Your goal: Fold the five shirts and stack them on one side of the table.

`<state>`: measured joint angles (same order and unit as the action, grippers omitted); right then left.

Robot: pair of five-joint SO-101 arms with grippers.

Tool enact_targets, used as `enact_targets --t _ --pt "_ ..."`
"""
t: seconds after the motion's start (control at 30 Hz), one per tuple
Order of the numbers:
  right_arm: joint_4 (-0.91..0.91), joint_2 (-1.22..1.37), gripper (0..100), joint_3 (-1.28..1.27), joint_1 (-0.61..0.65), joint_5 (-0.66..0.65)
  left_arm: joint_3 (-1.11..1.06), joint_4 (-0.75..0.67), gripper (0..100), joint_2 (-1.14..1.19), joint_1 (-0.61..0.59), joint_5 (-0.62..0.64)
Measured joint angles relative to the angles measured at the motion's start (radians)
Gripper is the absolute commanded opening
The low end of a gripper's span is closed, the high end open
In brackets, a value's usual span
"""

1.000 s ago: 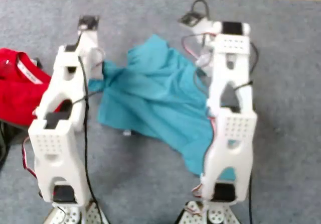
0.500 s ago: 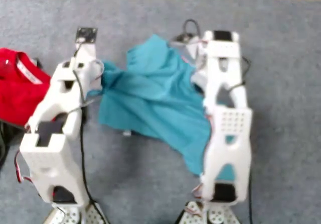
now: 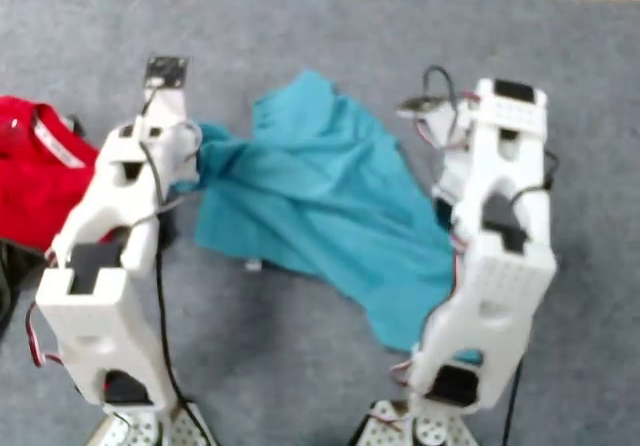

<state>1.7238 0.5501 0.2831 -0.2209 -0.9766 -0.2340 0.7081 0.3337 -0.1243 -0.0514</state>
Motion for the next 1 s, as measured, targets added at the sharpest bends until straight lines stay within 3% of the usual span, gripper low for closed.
enact_targets --t 0.13,0.23,0.43,0.57,0.77,1.0 --pt "-0.061 -0.161 25.3 -0.100 0.103 0.035 0.000 -0.002 3 0.000 -0.040 0.043" --pt "-0.101 -0.215 29.1 -0.126 0.180 0.049 0.000 -0.005 3 0.000 -0.063 0.110" --pt "-0.241 -0.117 21.4 -0.173 0.242 0.055 0.000 -0.005 3 0.000 -0.071 0.137" --pt "-0.292 0.005 0.5 -0.164 0.206 0.058 0.000 -0.005 3 0.000 -0.071 0.137" --pt "-0.163 0.025 1.4 -0.112 0.114 0.052 0.000 -0.005 3 0.000 -0.071 0.137" --pt "-0.014 -0.084 1.4 -0.256 0.020 -0.089 0.005 0.008 3 0.000 -0.101 0.137"
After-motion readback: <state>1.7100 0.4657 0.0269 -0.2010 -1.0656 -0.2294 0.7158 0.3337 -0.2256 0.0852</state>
